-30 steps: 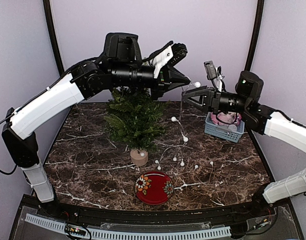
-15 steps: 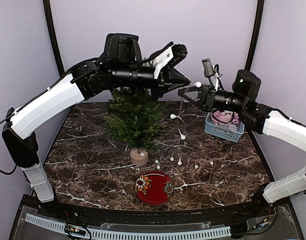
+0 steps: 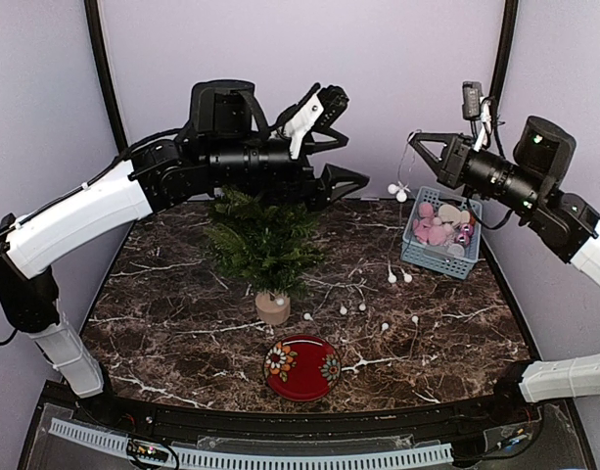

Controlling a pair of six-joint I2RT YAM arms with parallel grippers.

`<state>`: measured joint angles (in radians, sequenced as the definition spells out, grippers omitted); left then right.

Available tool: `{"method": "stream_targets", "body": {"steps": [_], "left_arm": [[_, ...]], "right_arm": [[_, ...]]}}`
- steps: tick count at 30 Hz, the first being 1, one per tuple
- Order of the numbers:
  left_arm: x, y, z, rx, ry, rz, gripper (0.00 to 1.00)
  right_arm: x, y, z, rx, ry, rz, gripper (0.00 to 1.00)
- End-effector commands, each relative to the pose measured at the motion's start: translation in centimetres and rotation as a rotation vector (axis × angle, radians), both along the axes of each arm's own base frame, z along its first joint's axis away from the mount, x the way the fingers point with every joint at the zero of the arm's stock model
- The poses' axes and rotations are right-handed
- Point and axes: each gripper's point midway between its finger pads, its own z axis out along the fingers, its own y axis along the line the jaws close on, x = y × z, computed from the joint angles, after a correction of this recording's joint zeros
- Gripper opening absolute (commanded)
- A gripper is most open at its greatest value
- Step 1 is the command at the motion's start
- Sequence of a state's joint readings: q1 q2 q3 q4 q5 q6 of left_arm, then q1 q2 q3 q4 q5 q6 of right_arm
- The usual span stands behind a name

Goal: Decorate the small christmas tree

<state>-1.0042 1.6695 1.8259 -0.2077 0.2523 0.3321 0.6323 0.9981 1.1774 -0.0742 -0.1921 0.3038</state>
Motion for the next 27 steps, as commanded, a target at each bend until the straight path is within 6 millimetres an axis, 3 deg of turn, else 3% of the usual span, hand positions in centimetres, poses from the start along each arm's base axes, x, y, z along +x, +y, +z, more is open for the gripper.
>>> {"method": "stream_targets", "body": {"steps": [1,4,8,13,20,27], "left_arm": [[-0.9,0.0,3.3,-0.150,0.092,-0.024,0.82],[-1.4,-1.4,2.5,-0.163,0.154,-0.050,0.76],[-1.8,-2.8,1.8,-0.176,0.227,-0.032,0.62],[-2.4,-3.9,0.8,-0.246,0.382,-0.033,0.56],[-2.2,-5.8,-1.6,-0.237,0.469,-0.030,0.48],[-2.1,-6.2,-1.6,-0.227,0.454,-0.023,0.48]], "right_arm": [[0.8,-1.3,1.0,0.008,0.030,-0.089,0.00],[1.9,-2.3,1.0,0.022,0.130,-0.170,0.00],[3.1,-3.4,0.1,0.031,0.276,-0.273,0.00],[3.7,-5.5,-2.2,0.003,0.432,-0.417,0.00],[2.5,-3.8,-3.3,0.056,0.526,-0.324,0.00],[1.3,-2.9,0.2,0.144,0.465,-0.233,0.00]]}}
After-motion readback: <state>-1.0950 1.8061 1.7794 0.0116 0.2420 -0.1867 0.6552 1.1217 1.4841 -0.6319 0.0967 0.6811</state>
